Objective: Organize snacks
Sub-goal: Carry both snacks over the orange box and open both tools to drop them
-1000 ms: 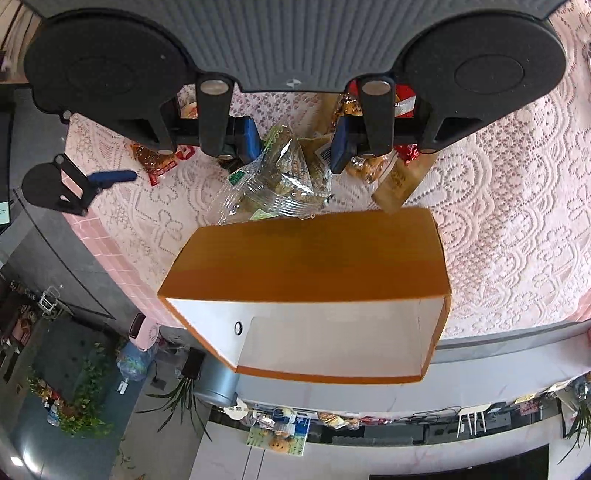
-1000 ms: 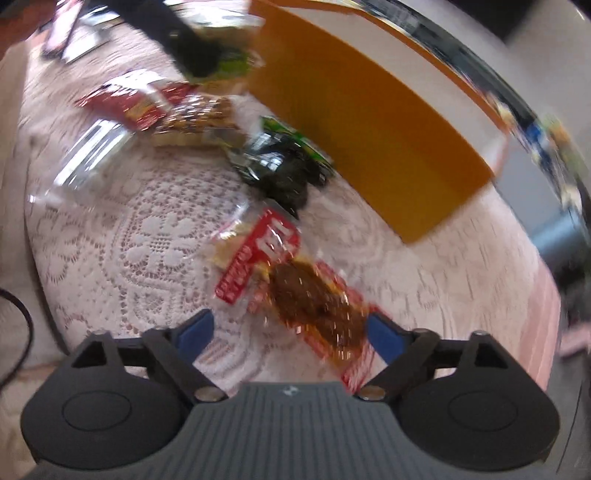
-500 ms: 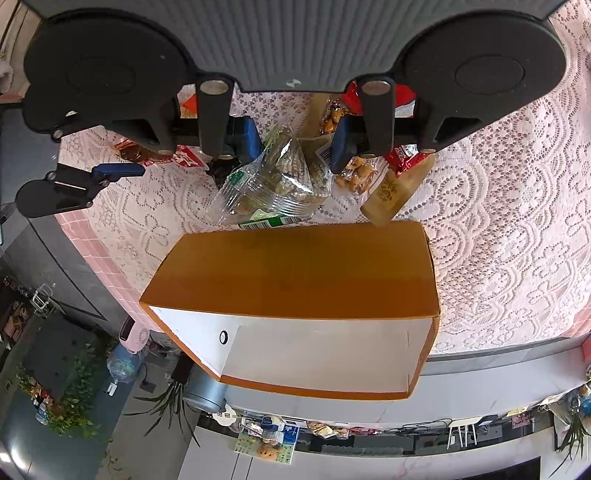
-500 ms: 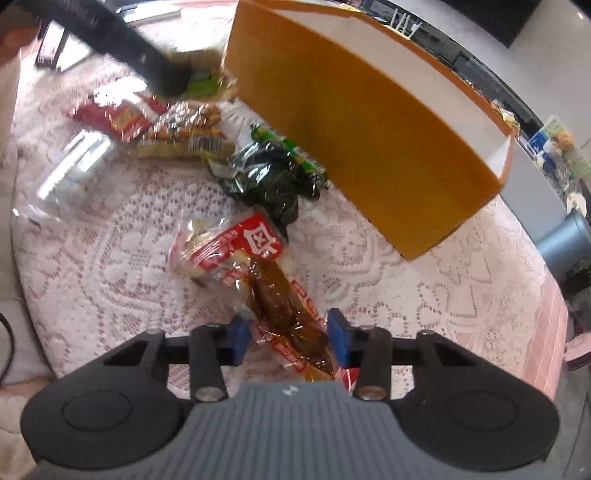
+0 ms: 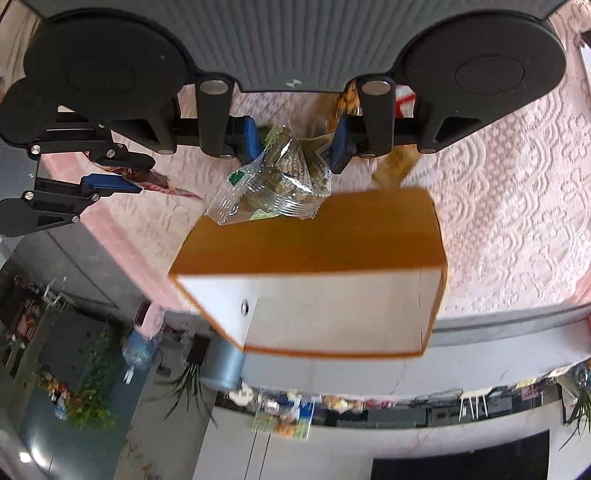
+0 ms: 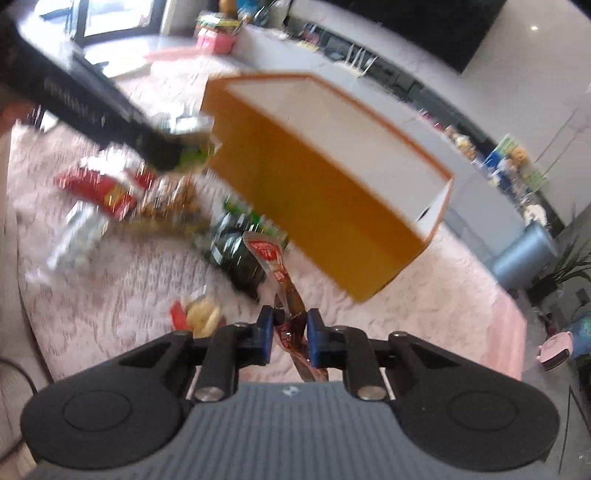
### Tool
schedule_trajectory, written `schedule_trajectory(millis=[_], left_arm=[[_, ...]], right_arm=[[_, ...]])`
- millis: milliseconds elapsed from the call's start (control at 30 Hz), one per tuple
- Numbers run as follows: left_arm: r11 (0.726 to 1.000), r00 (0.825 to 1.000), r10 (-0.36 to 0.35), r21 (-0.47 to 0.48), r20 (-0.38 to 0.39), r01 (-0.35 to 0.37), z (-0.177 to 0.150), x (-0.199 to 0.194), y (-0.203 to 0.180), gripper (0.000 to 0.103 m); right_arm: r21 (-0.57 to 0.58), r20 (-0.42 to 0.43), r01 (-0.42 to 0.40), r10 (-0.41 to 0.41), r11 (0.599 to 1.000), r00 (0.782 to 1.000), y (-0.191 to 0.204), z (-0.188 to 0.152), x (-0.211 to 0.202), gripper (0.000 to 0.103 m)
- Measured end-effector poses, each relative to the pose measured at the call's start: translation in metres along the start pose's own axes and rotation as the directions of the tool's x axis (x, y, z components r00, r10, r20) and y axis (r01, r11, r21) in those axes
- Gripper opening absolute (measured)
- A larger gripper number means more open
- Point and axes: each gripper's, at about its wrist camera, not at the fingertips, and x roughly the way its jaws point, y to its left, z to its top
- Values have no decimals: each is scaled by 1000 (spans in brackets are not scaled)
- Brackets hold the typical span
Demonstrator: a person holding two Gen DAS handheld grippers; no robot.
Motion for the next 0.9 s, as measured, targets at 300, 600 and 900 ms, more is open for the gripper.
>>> schedule_trajectory(millis=[300, 600, 900], left_arm=[[1000, 992, 14, 19, 126, -17, 62, -11, 0, 44], [997, 988, 73, -17, 135, -72, 105, 24, 18, 44], [995, 995, 96, -18, 37, -95, 109, 68, 44, 44]], right_arm=[[120, 175, 47, -68, 992, 982, -29, 64, -31, 15], [169, 195, 108, -141, 980, 971, -48, 127, 17, 15], [141, 73, 99, -110, 985, 991, -48, 155, 91, 15]])
